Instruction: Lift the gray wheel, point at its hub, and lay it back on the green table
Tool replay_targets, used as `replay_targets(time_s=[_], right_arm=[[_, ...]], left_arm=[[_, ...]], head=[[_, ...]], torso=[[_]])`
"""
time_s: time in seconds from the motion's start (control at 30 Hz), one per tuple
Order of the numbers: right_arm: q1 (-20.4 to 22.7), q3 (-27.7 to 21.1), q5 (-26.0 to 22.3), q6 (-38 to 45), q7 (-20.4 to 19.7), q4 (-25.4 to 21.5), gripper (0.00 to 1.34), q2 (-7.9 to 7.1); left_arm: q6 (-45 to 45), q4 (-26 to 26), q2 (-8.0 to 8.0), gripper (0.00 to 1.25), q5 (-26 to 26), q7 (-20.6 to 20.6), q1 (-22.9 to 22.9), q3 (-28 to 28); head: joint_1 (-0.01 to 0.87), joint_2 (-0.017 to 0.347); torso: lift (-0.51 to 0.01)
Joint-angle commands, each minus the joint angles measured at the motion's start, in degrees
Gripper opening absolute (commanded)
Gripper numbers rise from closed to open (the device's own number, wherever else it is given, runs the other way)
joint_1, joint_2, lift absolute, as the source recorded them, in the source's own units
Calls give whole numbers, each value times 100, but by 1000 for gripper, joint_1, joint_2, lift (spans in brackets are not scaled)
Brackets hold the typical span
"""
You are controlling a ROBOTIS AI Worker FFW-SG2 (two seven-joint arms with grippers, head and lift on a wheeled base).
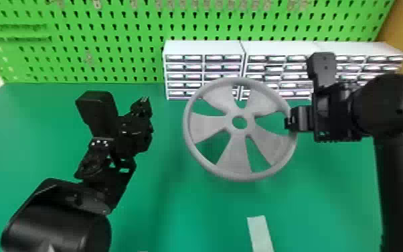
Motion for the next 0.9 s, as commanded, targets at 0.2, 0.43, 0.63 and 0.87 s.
replay_targets(time_s=[0.2,0.43,0.63,0.87], right_arm=[[26,164,-41,8,-6,559,74,-11],[26,216,-41,8,-6,857,75,-20],[26,234,-15,8,-6,1051,75,-20],[35,260,-15,8,-6,1306,75,-28]], left_arm=[[-37,12,8,22,35,0,-23,-23],[-46,21,-1,22,35,0,-23,-32],[-54,21,-1,22,35,0,-23,-32],[-54,47,8,22,35,0,-23,-23]], head=[[692,48],[692,48],[692,48],[692,48]], torso=[[-93],[-93],[-93],[-93]])
